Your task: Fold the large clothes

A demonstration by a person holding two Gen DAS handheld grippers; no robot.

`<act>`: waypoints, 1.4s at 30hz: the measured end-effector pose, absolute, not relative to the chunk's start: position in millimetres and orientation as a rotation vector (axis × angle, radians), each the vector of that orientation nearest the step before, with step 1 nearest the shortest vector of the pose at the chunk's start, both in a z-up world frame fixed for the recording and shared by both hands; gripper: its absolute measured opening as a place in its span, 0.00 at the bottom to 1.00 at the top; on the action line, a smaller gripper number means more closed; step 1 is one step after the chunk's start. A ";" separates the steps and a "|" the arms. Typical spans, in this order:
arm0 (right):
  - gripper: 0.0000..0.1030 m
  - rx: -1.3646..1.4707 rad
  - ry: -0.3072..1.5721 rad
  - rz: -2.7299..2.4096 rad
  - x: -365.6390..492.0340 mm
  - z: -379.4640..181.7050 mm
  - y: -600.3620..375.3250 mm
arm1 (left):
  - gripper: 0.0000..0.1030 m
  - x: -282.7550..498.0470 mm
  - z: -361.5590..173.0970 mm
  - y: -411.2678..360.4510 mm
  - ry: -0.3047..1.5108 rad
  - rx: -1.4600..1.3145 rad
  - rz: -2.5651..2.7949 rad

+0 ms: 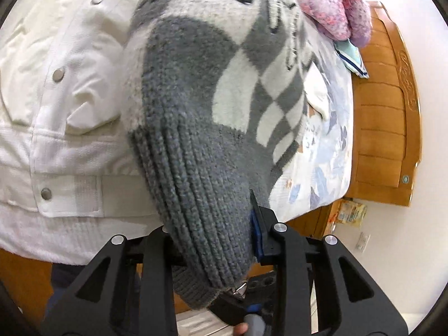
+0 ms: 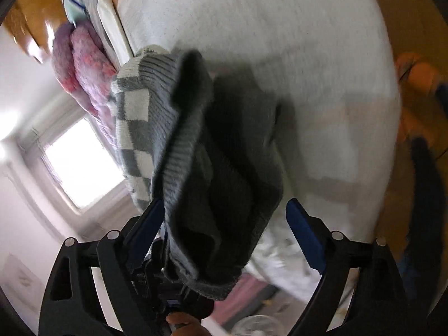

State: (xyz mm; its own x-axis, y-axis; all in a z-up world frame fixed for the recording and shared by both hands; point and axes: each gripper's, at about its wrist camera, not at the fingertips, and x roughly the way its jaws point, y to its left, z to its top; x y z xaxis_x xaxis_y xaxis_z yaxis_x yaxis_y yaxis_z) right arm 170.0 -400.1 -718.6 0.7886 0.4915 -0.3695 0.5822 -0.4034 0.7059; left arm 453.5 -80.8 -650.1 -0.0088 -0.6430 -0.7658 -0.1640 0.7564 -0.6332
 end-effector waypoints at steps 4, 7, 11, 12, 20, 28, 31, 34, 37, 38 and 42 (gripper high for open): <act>0.87 2.111 0.694 -0.057 172.7 -728.3 -387.8 | 0.28 455.6 -652.6 -92.7 1.579 -0.666 -0.446; 0.89 2.148 0.647 -0.006 188.6 -738.5 -380.7 | 0.28 457.7 -653.3 -92.5 1.587 -0.669 -0.460; 0.89 2.101 0.615 -0.008 209.2 -735.0 -378.5 | 0.28 459.6 -655.5 -91.8 1.593 -0.639 -0.492; 0.87 2.078 0.610 -0.009 211.5 -732.2 -380.8 | 0.29 459.6 -657.1 -91.1 1.594 -0.633 -0.495; 0.26 1.797 0.749 -0.039 235.6 -713.3 -387.7 | 0.67 463.5 -668.0 -67.9 1.646 -0.686 -0.498; 0.25 1.743 0.813 -0.048 232.0 -717.6 -384.4 | 0.87 501.9 -658.7 -9.9 1.485 -0.643 -0.322; 0.31 1.762 0.823 -0.049 227.5 -723.7 -386.7 | 0.88 534.6 -674.1 -25.5 1.461 -0.615 -0.330; 0.39 1.803 0.807 -0.068 227.3 -729.9 -390.6 | 0.96 552.1 -687.9 -49.1 1.463 -0.608 -0.389; 0.49 1.852 0.777 -0.073 249.3 -736.7 -400.3 | 0.96 556.4 -707.5 -56.5 1.437 -0.605 -0.410; 0.49 1.843 0.789 -0.068 251.0 -738.1 -399.4 | 0.93 556.9 -709.0 -56.5 1.427 -0.620 -0.411; 0.24 1.590 0.902 -0.038 261.2 -701.0 -408.9 | 0.59 549.5 -688.2 -62.4 1.345 -0.606 -0.454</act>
State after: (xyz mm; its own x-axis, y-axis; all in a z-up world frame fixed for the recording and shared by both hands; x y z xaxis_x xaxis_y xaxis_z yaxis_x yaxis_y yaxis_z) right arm 261.2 -408.9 -701.0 0.6938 0.5185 -0.4998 0.5587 0.0503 0.8279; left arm 549.5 -62.4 -688.2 0.1772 -0.6264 -0.7591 -0.0388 0.7663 -0.6413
